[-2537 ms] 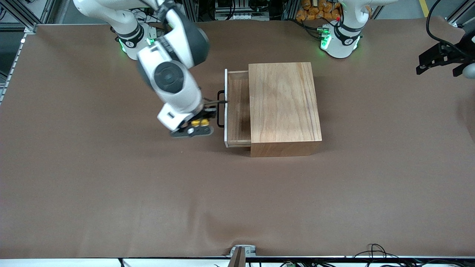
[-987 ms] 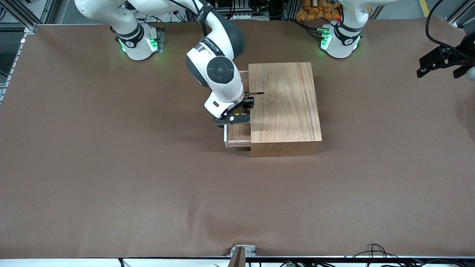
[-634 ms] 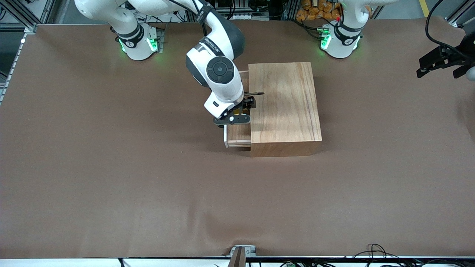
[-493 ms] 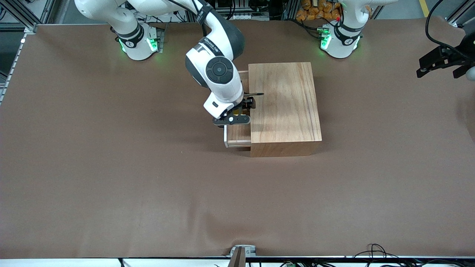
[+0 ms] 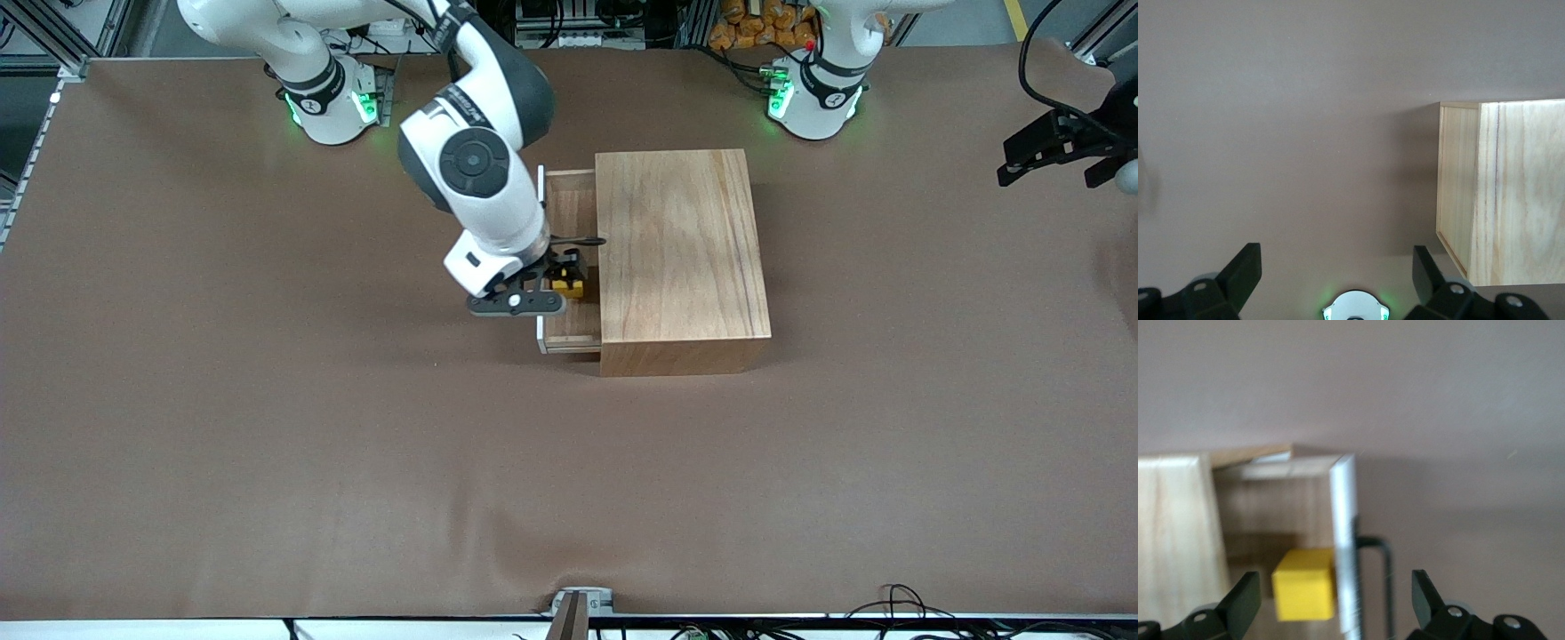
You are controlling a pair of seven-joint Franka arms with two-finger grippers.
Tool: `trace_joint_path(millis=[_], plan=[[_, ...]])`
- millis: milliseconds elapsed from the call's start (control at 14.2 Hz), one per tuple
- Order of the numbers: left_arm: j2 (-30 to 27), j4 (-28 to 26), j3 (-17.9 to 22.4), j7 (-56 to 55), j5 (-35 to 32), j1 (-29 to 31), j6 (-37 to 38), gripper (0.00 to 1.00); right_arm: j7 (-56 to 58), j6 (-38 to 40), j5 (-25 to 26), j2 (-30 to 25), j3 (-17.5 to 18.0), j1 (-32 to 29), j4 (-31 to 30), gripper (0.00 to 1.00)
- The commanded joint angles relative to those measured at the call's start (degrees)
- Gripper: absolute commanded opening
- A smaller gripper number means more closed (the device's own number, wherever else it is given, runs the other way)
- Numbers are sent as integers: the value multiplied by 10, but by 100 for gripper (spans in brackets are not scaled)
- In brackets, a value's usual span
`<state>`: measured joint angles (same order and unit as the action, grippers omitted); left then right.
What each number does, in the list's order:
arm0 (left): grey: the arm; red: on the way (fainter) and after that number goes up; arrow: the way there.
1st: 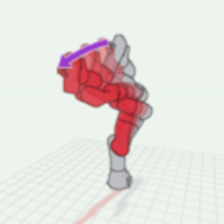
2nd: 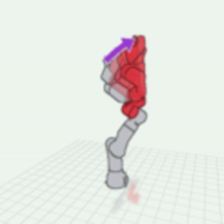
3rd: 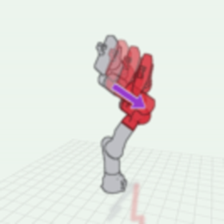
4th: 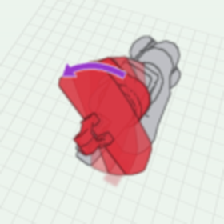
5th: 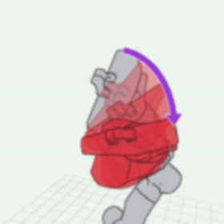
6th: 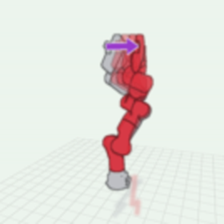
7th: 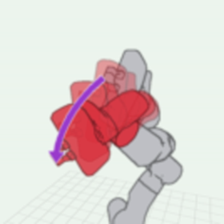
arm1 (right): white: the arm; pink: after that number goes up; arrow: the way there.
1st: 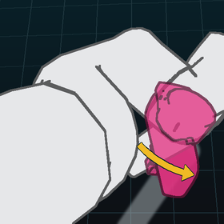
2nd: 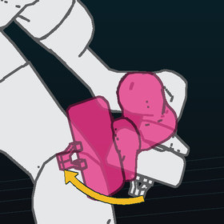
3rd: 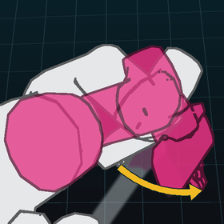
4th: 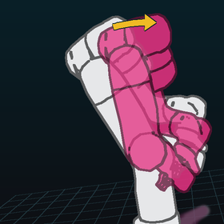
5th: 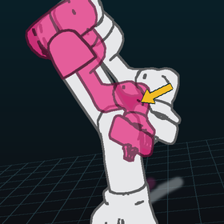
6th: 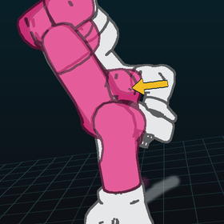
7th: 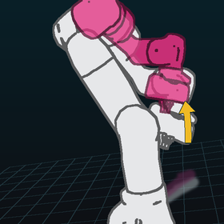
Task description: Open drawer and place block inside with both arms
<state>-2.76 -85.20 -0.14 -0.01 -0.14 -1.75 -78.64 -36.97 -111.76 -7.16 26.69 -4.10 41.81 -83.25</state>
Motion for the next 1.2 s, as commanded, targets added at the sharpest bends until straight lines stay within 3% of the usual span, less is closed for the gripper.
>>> trace_joint_path(millis=[0,423,634,775,1128], plan=[[-2,2,-3,5,1,3,1,100,22,22,35,-33,-6,-37,-9,100],[-1,3,-3,5,3,3,1,100,207,81,34,-95,-12,-169,-31,100],[-2,4,-3,5,4,3,1,100,220,85,45,-138,-13,-204,-65,100],[-2,7,-3,5,3,3,1,100,221,86,87,-165,-12,-230,-68,100],[-3,7,-3,5,3,3,1,100,274,134,92,-222,-10,-297,-72,100]])
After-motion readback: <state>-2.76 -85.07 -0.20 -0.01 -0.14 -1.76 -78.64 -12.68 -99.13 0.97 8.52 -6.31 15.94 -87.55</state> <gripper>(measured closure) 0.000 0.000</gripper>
